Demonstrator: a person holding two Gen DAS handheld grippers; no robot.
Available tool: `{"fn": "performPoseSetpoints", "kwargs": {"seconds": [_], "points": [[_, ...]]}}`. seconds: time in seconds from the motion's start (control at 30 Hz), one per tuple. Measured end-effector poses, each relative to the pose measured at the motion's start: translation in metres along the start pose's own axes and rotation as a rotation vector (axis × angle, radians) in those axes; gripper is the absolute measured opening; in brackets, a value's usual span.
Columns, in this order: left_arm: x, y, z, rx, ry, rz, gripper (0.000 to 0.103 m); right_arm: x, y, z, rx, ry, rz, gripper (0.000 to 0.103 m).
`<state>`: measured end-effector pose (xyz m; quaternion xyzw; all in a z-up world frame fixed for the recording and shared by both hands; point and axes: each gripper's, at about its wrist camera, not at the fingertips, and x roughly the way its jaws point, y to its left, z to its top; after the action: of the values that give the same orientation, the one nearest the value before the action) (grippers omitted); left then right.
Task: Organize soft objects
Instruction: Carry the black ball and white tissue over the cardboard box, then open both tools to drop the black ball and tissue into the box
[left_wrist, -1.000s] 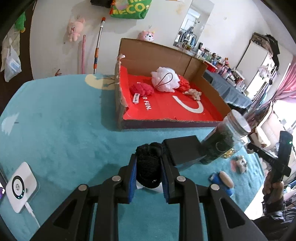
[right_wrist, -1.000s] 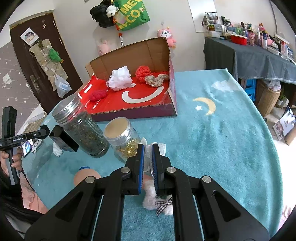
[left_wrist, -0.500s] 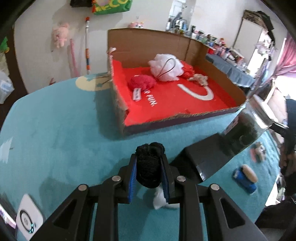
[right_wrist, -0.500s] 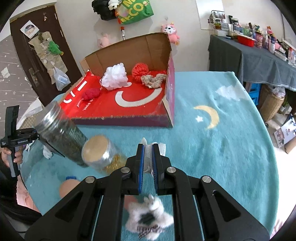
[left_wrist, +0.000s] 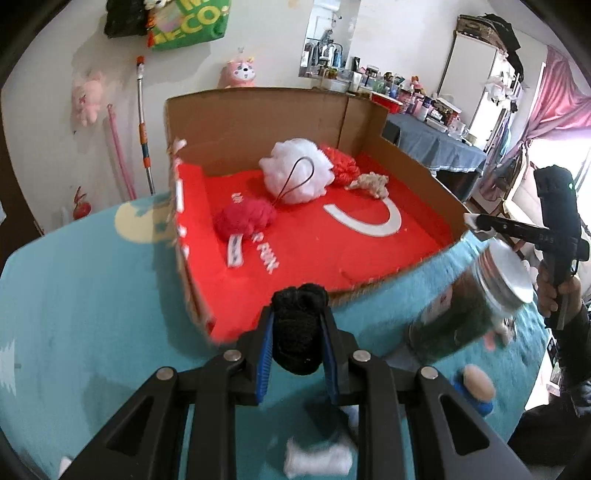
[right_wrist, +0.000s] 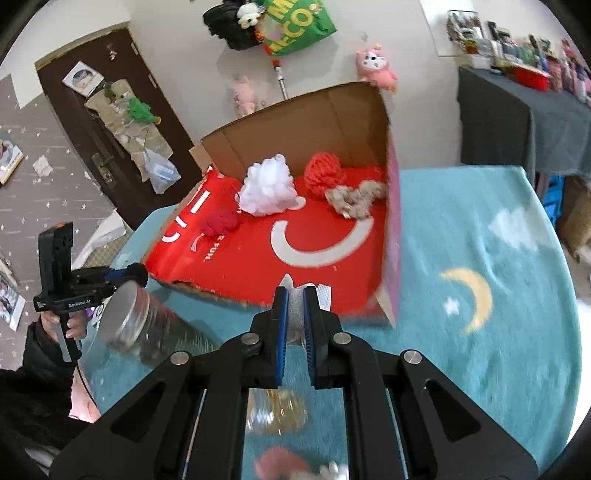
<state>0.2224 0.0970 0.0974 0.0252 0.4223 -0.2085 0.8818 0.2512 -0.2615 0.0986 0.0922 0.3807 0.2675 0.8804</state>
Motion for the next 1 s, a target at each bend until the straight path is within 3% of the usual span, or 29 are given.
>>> {"fn": "performPoseSetpoints", "kwargs": {"seconds": [0.2, 0.4, 0.6, 0.9, 1.0], "points": [[0.033, -0.014, 0.035, 0.033, 0.059, 0.017, 0.025, 0.041, 0.019, 0.034, -0.095, 0.07, -0.058, 0.008], [0.074, -0.007, 0.056, 0.011, 0.161, 0.117, 0.025, 0.095, 0.022, 0.06, -0.163, 0.19, -0.212, 0.008], [0.097, 0.001, 0.068, 0.01, 0.214, 0.164, 0.025, 0.137, 0.011, 0.069, -0.21, 0.312, -0.333, 0.008], [0.114, -0.004, 0.076, 0.039, 0.245, 0.204, 0.027, 0.154, 0.007, 0.073, -0.245, 0.374, -0.377, 0.009], [0.116, -0.002, 0.075, 0.027, 0.245, 0.21, 0.035, 0.157, 0.009, 0.071, -0.261, 0.381, -0.381, 0.009]]}}
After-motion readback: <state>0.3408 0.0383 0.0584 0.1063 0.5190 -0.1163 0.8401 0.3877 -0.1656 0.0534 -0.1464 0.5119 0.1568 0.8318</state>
